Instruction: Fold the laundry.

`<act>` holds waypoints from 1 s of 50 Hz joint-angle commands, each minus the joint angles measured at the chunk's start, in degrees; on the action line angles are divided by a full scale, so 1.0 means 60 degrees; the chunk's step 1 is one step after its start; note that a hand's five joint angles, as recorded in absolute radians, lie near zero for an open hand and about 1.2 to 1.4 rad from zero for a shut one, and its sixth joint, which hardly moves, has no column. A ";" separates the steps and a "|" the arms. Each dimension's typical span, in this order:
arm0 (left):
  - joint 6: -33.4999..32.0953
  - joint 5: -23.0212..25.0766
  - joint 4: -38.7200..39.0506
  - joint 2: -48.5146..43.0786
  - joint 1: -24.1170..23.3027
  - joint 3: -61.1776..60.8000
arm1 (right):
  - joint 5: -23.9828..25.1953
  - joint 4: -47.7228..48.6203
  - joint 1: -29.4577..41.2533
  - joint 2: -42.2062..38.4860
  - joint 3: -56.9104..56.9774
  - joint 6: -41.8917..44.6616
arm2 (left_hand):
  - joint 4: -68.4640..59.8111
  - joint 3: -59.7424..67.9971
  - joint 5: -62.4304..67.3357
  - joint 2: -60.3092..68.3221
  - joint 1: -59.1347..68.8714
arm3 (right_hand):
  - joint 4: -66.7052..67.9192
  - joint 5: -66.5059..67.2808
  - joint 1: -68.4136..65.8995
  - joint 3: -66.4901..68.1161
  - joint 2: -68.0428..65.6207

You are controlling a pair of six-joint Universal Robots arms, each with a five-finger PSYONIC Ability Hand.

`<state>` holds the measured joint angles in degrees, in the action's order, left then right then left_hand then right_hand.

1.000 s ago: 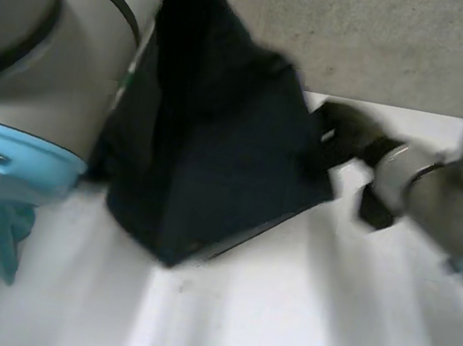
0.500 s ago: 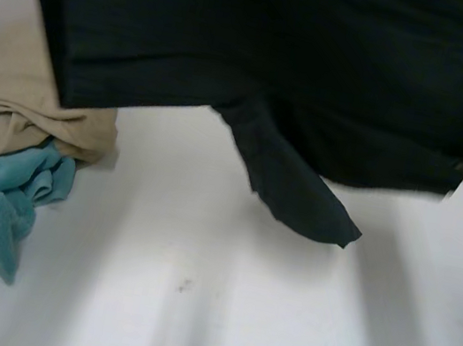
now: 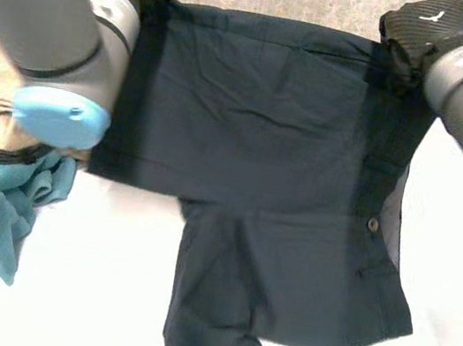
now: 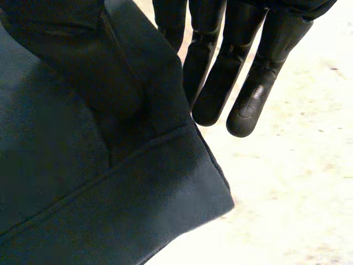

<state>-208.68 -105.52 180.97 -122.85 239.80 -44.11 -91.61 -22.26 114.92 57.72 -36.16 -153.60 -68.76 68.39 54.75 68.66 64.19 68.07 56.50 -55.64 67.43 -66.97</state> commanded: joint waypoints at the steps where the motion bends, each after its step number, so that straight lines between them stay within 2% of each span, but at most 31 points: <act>1: -0.0200 0.0155 0.0468 -0.3647 0.0654 0.4153 | -0.1314 0.3032 0.0286 -0.2733 0.2158 0.1487 | -0.1874 0.1935 0.2542 0.1890 0.2635 | 0.1988 0.2249 -0.4060 0.2095 -0.2172; 2: -0.0287 0.0300 0.0483 -0.4506 0.0712 0.5392 | -0.1169 0.3877 0.0329 -0.3229 0.2377 0.1866 | -0.0573 0.0634 0.1241 0.0590 0.1334 | 0.1988 0.2249 -0.4060 0.2095 -0.2172; 3: -0.0361 0.0418 0.0483 -0.4950 0.0713 0.6056 | -0.1095 0.4248 0.0344 -0.3466 0.2452 0.2044 | 0.2327 -0.2266 -0.1659 -0.2310 -0.1565 | 0.1988 0.2249 -0.4060 0.2095 -0.2172; 4: -0.0477 0.0521 0.0483 -0.5404 0.0713 0.6701 | -0.1022 0.4585 0.0344 -0.3671 0.2525 0.2235 | 0.5659 -0.5597 -0.4991 -0.5642 -0.4897 | -0.1333 -0.1071 -0.0739 -0.1226 0.1149; 5: -0.0580 0.0594 0.0468 -0.5800 0.0713 0.7244 | -0.0905 0.4835 0.0373 -0.3891 0.2569 0.2425 | 0.8967 -0.8906 -0.8299 -0.8950 -0.8205 | -0.6084 -0.5823 0.4013 -0.5977 0.5900; 6: -0.0697 0.0725 0.0454 -0.6442 0.0582 0.8004 | -0.0628 0.5041 0.0403 -0.4299 0.2541 0.2804 | 0.9444 -0.9383 -0.8776 -0.9427 -0.8683 | -0.9679 -0.9417 0.7607 -0.9572 0.9495; 7: -0.0756 0.0814 0.0424 -0.6681 0.0523 0.8200 | -0.0510 0.5028 0.0418 -0.4477 0.2555 0.3025 | 0.9793 -0.9732 -0.9125 -0.9776 -0.9032 | -0.9679 -0.9417 0.7607 -0.9572 0.9495; 12: -0.0728 0.0785 -0.0072 -0.6917 -0.0107 0.8070 | -0.0508 0.4385 0.0520 -0.4523 0.2249 0.3438 | 0.9793 -0.9732 -0.9125 -0.9776 -0.9032 | -0.9679 -0.9417 0.7607 -0.9572 0.9495; 17: -0.0070 0.0771 -0.1653 -0.6786 -0.0225 0.8158 | -0.0611 0.3286 0.0433 -0.3938 0.1604 0.2927 | 0.9793 -0.9732 -0.9125 -0.9776 -0.9032 | -0.9679 -0.9417 0.7607 -0.9572 0.9495; 22: 0.1874 0.0756 -0.3993 -0.6435 -0.0298 0.8405 | -0.0465 0.2043 0.0359 -0.2652 0.0406 0.1595 | 0.9478 -0.9417 -0.8810 -0.9461 -0.8717 | -0.9679 -0.9417 0.7607 -0.9572 0.9495; 25: 0.2887 0.0683 -0.4847 -0.6346 -0.0313 0.8655 | -0.0275 0.1602 0.0272 -0.1846 -0.0560 0.1227 | 0.9225 -0.9164 -0.8557 -0.9209 -0.8464 | -0.9679 -0.9417 0.7607 -0.9572 0.9495; 26: 0.3529 0.0567 -0.5328 -0.6332 -0.0342 0.8786 | -0.0216 0.1557 0.0228 -0.1683 -0.0826 0.1197 | 0.9030 -0.8969 -0.8362 -0.9014 -0.8269 | -0.9679 -0.9417 0.7607 -0.9572 0.9495; 30: 0.4194 0.0288 -0.6121 -0.6186 -0.0386 0.8716 | -0.0069 0.1512 0.0037 -0.0979 -0.2188 0.1152 | 0.8945 -0.8883 -0.8277 -0.8928 -0.8183 | -0.9679 -0.9417 0.7607 -0.9572 0.9495; 37: 0.4209 -0.0297 -0.6212 -0.5659 -0.0634 0.7750 | -0.0098 0.1760 0.0008 -0.0042 -0.4093 0.1138 | 0.8860 -0.8799 -0.8192 -0.8843 -0.8099 | -0.9679 -0.9417 0.7607 -0.9572 0.9495; 44: 0.4224 -0.1089 -0.6241 -0.4794 -0.1147 0.6198 | -0.0084 0.2259 -0.0007 0.0047 -0.4885 0.1152 | 0.8916 -0.8855 -0.8248 -0.8899 -0.8155 | -0.9679 -0.9417 0.7607 -0.9572 0.9495; 47: 0.4282 -0.1192 -0.6081 -0.4078 -0.1206 0.4837 | -0.0084 0.2274 -0.0007 0.0047 -0.5061 0.1152 | 0.8888 -0.8827 -0.8220 -0.8871 -0.8127 | -0.9679 -0.9417 0.7607 -0.9572 0.9495; 50: 0.4297 -0.1192 -0.5000 -0.3243 -0.1206 0.2891 | -0.0069 0.2318 0.0008 0.0048 -0.5281 0.1152 | 0.8832 -0.8771 -0.8164 -0.8815 -0.8071 | -0.9679 -0.9417 0.7607 -0.9572 0.9495</act>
<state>-183.12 -111.85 144.25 -150.07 233.14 -9.89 -92.11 -9.01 114.91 58.22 -65.75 -146.68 -11.67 12.14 2.84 12.33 11.39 13.22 3.20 -11.24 11.96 -12.55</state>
